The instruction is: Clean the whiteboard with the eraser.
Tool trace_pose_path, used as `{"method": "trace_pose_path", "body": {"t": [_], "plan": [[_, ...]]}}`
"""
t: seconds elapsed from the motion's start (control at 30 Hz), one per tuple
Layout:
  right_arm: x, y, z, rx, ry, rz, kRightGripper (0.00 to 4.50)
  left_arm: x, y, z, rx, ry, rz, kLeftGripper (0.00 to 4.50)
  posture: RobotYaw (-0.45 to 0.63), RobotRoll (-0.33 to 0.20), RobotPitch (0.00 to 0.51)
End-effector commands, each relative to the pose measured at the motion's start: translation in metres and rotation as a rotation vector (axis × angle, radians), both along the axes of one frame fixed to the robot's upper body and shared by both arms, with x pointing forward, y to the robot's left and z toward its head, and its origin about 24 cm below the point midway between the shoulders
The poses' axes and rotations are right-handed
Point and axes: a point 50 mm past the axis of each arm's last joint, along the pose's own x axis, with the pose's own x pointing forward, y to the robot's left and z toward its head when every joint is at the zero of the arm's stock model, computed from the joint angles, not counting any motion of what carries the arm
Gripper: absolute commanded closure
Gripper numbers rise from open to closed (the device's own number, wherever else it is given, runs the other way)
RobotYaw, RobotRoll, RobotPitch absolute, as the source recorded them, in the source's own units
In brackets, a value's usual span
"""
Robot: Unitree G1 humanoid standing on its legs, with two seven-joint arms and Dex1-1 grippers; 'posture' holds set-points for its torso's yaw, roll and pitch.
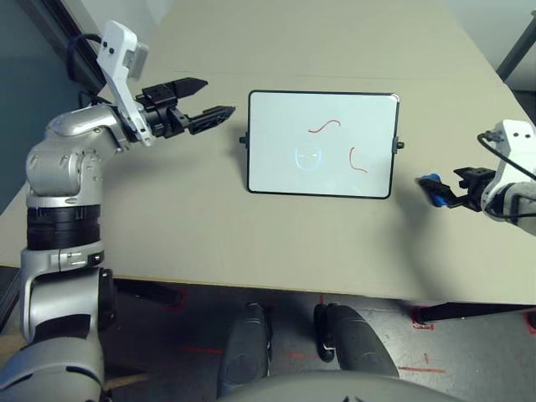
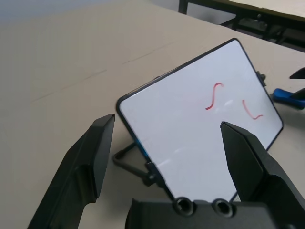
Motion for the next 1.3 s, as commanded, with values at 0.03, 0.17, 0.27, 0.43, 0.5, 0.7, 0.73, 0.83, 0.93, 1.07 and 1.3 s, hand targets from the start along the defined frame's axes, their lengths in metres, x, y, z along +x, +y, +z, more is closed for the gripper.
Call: {"method": "trace_pose_path", "body": {"t": [0.03,0.17,0.27,0.43,0.5,0.7,0.73,0.83,0.93,1.07,1.3], "plan": [[-0.003,-0.009,-0.006,0.012,-0.042,-0.039,0.03,0.000,-0.013,-0.003,-0.012,0.017,-0.037,0.00,-0.06,0.000,0.117],[-0.010,-0.014,-0.014,0.045,-0.028,-0.064,0.03,0.002,-0.020,-0.005,-0.008,0.032,-0.058,0.00,-0.07,0.000,0.120],[-0.013,-0.016,-0.017,0.063,-0.017,-0.080,0.03,0.004,-0.022,-0.004,-0.009,0.035,-0.068,0.00,-0.08,0.000,0.121],[-0.013,-0.014,-0.019,0.083,-0.015,-0.075,0.03,0.007,-0.027,-0.003,-0.007,0.036,-0.083,0.00,-0.08,0.000,0.122],[-0.012,-0.013,-0.019,0.088,-0.014,-0.072,0.03,0.008,-0.027,-0.003,-0.005,0.036,-0.085,0.00,-0.08,0.000,0.123],[-0.005,-0.011,-0.020,0.093,-0.012,-0.058,0.03,0.010,-0.029,0.000,-0.008,0.025,-0.087,0.00,-0.07,0.000,0.120],[-0.002,-0.010,-0.020,0.094,-0.011,-0.050,0.03,0.010,-0.029,0.000,-0.008,0.024,-0.086,0.00,-0.07,0.000,0.119],[0.002,-0.008,-0.021,0.095,-0.003,-0.031,0.03,0.009,-0.030,0.000,-0.008,0.022,-0.083,0.00,-0.07,0.000,0.118],[0.005,-0.007,-0.022,0.091,0.005,-0.018,0.03,0.009,-0.030,0.000,-0.008,0.021,-0.081,0.00,-0.06,0.000,0.118],[0.006,-0.006,-0.024,0.086,0.027,-0.007,0.03,0.006,-0.028,0.001,-0.005,0.019,-0.076,0.00,-0.04,0.000,0.123],[0.004,-0.008,-0.027,0.077,0.055,-0.013,0.03,0.004,-0.026,0.003,-0.004,0.023,-0.067,0.00,-0.04,0.000,0.132]]}}
